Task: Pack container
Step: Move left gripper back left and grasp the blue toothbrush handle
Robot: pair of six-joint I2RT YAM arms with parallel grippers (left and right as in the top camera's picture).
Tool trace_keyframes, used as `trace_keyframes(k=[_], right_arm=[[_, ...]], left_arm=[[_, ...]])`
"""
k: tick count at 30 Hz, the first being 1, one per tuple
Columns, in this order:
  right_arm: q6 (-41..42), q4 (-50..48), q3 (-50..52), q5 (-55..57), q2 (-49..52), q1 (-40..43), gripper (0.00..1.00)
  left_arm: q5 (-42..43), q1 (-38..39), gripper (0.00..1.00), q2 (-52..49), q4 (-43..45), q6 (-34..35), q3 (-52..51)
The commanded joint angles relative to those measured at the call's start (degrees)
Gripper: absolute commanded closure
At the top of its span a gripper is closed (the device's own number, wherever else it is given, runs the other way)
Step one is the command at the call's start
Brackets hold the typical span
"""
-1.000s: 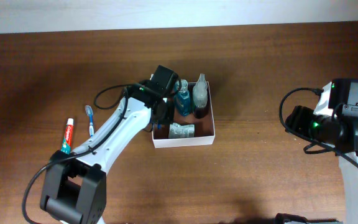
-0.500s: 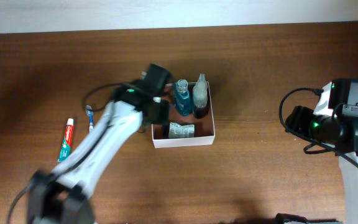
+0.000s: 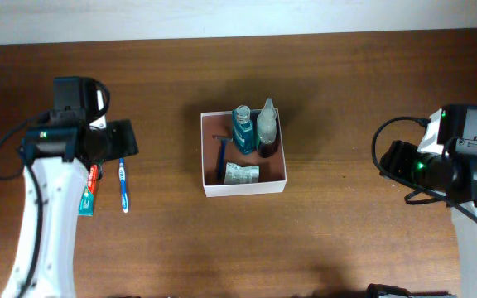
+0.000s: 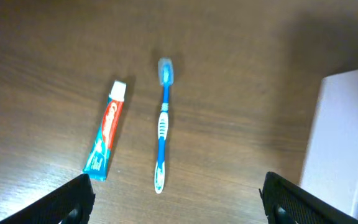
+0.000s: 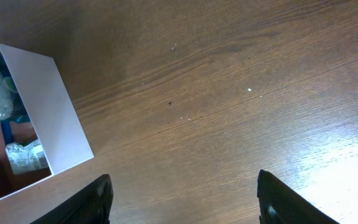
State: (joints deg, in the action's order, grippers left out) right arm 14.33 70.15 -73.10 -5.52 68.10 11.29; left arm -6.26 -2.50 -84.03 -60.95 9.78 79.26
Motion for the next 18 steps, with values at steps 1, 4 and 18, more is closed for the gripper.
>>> trace_keyframes(k=[1, 4, 18], right_arm=[[-0.57, 0.15, 0.22, -0.09, -0.07, 0.37, 0.33], [-0.57, 0.15, 0.22, -0.09, -0.07, 0.37, 0.33], [-0.57, 0.17, 0.22, -0.09, -0.07, 0.37, 0.32]], left_arm=[[1.99, -0.76, 0.13, -6.51, 1.25, -4.68, -2.36], [1.99, -0.79, 0.08, -12.79, 2.19, -6.27, -2.36], [2.01, -1.05, 0.08, -27.63, 6.19, -6.45, -2.36]])
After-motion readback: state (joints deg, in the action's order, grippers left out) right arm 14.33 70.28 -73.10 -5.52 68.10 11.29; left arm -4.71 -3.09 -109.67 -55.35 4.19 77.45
